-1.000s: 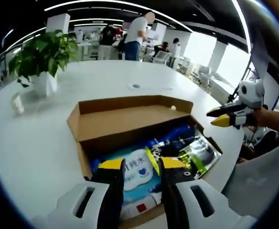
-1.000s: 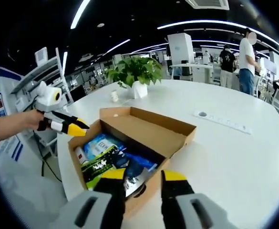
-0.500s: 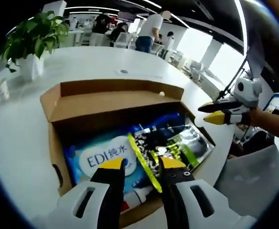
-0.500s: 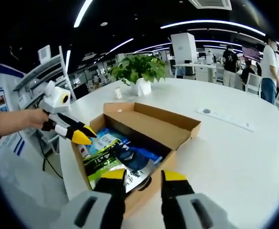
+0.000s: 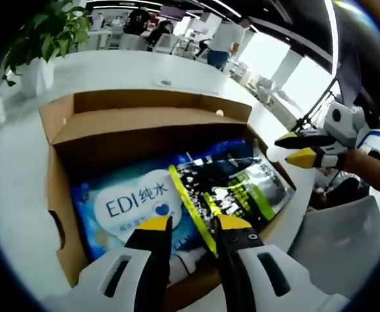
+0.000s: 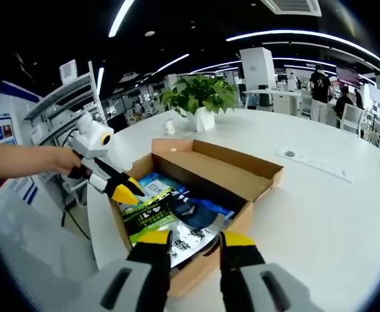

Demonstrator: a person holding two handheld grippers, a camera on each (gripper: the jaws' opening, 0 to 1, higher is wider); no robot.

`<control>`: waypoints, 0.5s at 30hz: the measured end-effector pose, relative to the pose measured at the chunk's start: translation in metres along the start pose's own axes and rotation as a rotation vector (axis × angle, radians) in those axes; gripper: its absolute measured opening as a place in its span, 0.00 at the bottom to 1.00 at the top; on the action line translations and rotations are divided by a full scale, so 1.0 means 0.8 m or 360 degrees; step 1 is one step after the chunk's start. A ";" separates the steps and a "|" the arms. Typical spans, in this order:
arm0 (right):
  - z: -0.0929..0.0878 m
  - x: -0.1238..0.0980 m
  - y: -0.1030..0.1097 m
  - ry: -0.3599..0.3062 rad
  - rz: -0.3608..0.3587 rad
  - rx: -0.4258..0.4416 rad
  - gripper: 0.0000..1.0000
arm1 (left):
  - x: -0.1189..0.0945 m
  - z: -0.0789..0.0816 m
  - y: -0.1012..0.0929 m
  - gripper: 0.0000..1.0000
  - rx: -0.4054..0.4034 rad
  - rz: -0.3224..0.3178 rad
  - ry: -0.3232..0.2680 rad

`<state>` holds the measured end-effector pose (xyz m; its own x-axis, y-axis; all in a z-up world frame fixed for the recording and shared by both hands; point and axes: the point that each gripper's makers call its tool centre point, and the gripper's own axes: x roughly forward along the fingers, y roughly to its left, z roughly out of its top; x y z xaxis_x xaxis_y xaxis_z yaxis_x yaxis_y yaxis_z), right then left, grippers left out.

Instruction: Operate the shoe box by opening the lid, removing the specified soft item, and placing it in the target area until the item is outside and the box remains undamaged.

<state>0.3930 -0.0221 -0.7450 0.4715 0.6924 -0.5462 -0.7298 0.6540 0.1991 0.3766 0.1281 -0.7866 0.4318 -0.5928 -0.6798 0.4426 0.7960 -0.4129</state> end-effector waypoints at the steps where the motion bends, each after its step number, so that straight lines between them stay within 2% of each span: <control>1: 0.001 0.000 0.002 -0.0010 0.0012 0.0003 0.26 | 0.001 -0.001 0.000 0.26 -0.0009 -0.0005 0.0003; 8: 0.000 -0.002 0.006 -0.0031 0.0027 -0.0016 0.26 | 0.008 -0.004 0.003 0.22 -0.0077 -0.0023 0.0040; 15: 0.006 -0.005 0.007 -0.0076 0.0038 -0.0016 0.26 | 0.014 -0.002 -0.002 0.19 -0.0021 -0.0045 0.0114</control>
<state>0.3897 -0.0200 -0.7378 0.4769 0.7217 -0.5017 -0.7460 0.6342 0.2033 0.3794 0.1204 -0.7942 0.3619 -0.6050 -0.7092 0.4433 0.7809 -0.4400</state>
